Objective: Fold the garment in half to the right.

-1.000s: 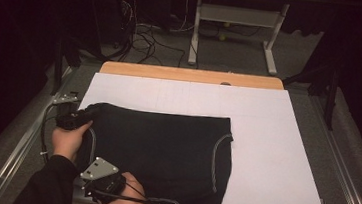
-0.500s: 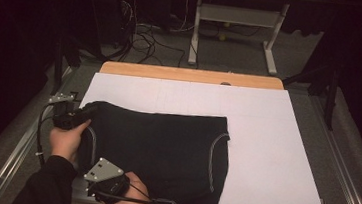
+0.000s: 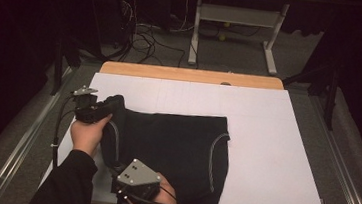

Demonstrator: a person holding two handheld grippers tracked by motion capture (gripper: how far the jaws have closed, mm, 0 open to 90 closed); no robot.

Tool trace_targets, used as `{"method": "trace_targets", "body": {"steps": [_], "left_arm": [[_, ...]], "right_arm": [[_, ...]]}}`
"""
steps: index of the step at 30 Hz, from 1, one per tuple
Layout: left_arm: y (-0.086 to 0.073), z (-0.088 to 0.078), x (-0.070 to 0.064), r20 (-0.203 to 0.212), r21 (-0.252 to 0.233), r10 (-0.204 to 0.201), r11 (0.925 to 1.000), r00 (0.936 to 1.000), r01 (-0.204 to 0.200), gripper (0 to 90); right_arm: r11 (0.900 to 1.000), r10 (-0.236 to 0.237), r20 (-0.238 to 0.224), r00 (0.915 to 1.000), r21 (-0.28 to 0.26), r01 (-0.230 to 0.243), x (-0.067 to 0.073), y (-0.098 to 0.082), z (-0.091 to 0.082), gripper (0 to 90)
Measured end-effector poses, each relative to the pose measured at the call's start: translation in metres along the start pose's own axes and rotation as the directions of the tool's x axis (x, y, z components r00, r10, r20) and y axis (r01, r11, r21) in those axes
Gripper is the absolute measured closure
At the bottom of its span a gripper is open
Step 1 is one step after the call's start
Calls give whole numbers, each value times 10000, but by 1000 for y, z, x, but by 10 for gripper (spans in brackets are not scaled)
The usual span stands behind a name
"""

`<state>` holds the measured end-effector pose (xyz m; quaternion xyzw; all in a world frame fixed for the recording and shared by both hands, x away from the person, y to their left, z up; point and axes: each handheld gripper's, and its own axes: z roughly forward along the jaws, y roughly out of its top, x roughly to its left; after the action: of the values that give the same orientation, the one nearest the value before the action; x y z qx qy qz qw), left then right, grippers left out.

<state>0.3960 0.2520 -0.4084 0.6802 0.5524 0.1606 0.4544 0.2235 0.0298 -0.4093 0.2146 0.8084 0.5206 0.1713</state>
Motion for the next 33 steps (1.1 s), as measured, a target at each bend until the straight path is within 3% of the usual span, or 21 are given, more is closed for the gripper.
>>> {"method": "trace_targets", "body": {"steps": [10,23,33], "left_arm": [[8,28,-50,223,233,730,9970,9971,-735,696],[23,52,-100,211,336,1428,9891,9895,-1434,695],[28,70,-129,214,588,1598,9852,9869,-1608,692]], "right_arm": [[9989,184,342,9992,-446,-169,-21,-18,-36,761],[9953,694,784,9945,-723,-637,-50,-41,-72,761],[9935,885,1222,9885,-825,-787,-64,-52,-94,760]]}}
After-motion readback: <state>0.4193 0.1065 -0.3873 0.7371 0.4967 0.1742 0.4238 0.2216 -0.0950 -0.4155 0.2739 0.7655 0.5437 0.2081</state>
